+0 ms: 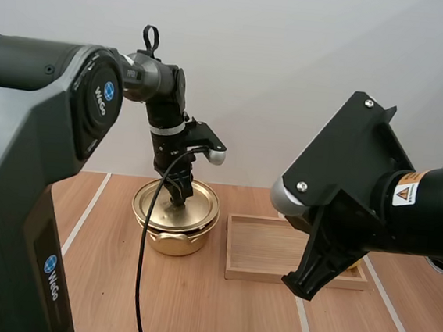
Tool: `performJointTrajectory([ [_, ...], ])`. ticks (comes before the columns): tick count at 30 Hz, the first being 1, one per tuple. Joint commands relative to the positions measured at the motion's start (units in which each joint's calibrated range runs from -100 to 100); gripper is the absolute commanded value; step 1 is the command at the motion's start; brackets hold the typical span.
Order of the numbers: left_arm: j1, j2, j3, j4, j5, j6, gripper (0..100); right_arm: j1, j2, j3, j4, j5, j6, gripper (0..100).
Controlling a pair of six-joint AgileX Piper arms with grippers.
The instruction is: Open the pot, put the grape inside, and close it
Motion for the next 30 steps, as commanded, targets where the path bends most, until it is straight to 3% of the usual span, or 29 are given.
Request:
performJointTrajectory([
  [1, -0.01, 0.0, 0.1, -0.6, -0.4, -0.3, 0, -0.2, -0.6, 0.3, 0.1, 0.0, 0.2, 0],
  [30, -0.01, 3.1, 0.1, -2.0, -3.4, -0.9, 0, -0.2, -0.6, 0.3, 0.1, 0.0, 0.2, 0],
])
